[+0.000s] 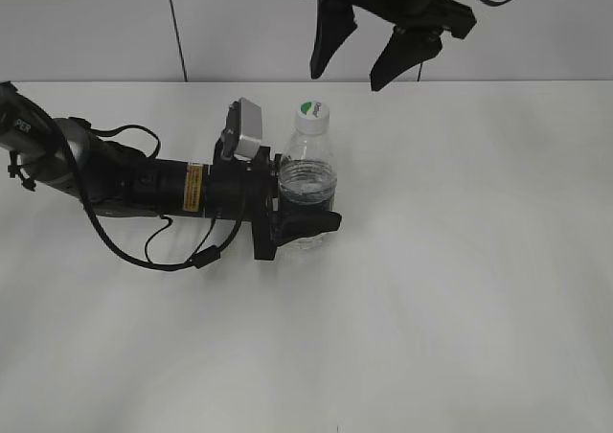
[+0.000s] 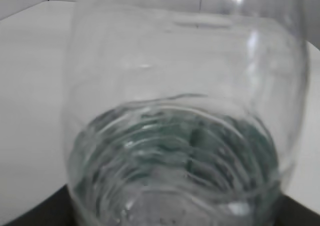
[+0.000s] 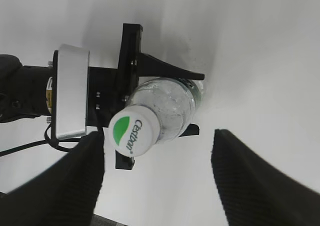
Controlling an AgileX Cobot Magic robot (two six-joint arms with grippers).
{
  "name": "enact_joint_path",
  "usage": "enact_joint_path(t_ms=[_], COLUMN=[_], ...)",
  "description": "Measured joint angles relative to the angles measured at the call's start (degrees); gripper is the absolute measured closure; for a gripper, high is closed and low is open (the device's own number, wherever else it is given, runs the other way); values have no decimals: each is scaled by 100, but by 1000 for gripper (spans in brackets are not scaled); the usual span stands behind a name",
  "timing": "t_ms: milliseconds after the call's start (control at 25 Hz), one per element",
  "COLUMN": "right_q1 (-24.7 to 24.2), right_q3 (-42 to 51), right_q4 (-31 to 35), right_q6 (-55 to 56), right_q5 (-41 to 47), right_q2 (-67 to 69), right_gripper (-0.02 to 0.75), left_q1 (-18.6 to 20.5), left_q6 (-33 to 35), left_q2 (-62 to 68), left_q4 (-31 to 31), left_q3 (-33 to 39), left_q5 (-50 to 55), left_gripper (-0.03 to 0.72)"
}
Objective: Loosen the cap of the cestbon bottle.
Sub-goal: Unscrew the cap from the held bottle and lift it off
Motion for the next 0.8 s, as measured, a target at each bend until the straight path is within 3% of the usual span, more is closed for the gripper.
enact_joint_path(t_ms=[320, 800], right_q1=[6, 108], right_q3=[-18, -29], right_q4=[73, 95], right_q6=[7, -126], right_q5=[0, 0], right_q2=[94, 109], right_gripper=[279, 287], left_q1=[0, 0], left_q6=[6, 24], left_q2=[0, 0], left_q4=[-11, -25], left_q3=[0, 0], left_q5=[12, 89], left_gripper=[276, 276])
